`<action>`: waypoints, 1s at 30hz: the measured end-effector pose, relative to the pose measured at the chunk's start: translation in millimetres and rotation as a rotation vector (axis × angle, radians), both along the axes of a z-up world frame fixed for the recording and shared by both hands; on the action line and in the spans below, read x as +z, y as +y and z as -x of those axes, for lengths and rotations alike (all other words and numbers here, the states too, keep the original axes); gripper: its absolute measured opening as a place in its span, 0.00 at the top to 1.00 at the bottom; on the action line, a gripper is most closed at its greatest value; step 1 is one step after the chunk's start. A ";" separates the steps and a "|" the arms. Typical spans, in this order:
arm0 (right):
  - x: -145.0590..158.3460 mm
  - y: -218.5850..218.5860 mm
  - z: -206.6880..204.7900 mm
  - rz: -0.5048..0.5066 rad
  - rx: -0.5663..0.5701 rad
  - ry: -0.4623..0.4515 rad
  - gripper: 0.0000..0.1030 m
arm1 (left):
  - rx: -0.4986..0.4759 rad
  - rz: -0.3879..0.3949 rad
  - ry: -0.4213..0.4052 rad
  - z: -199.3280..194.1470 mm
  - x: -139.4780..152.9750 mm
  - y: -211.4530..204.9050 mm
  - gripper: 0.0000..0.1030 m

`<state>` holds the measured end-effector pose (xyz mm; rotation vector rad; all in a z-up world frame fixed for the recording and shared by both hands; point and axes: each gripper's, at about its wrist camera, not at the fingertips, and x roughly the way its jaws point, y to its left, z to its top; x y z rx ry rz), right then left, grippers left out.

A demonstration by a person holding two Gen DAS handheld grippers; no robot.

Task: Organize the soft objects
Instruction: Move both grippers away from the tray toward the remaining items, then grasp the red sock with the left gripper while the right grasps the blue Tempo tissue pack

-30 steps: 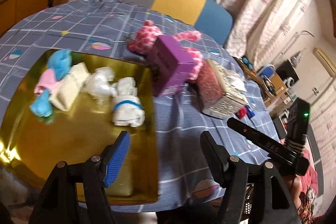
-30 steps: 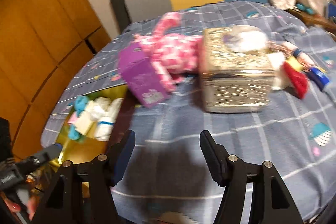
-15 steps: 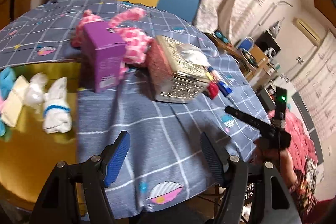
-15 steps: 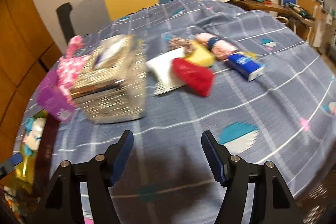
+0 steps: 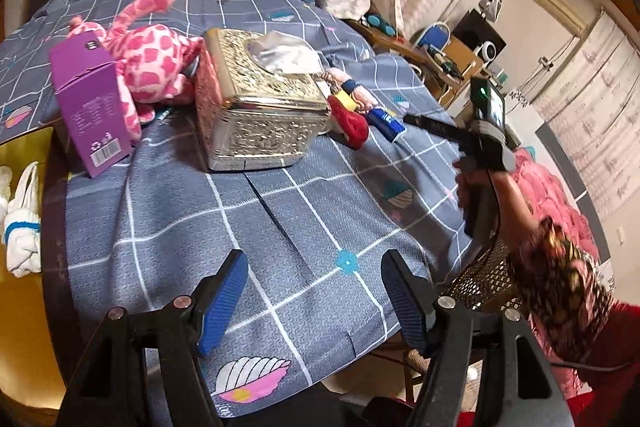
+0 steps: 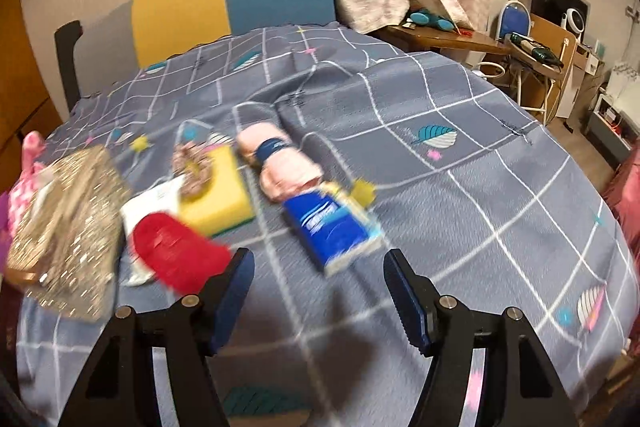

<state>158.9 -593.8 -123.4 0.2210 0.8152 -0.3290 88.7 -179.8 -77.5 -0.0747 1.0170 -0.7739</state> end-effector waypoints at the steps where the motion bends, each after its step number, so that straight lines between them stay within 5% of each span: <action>1: -2.8 -4.7 -6.8 -0.006 0.010 -0.004 0.34 | -0.004 -0.009 0.002 -0.1 -0.5 -4.0 0.33; 17: -41.7 -24.9 -62.9 0.003 0.104 0.107 0.33 | -0.044 -0.059 0.019 -10.3 -8.9 -55.4 0.33; 26: -40.5 -17.5 -64.8 -0.002 0.137 0.134 0.57 | -0.124 -0.057 0.026 -13.9 -12.1 -105.6 0.33; 28: -38.1 -17.0 -63.9 -0.006 0.144 0.132 0.74 | -0.135 -0.057 0.031 -17.0 -14.2 -114.5 0.33; 29: -35.9 -18.2 -63.2 -0.033 0.150 0.126 0.92 | -0.139 -0.056 0.034 -18.2 -15.1 -118.6 0.33; 30: -34.8 -20.0 -62.5 -0.055 0.148 0.125 0.95 | -0.141 -0.060 0.035 -20.2 -16.1 -124.2 0.33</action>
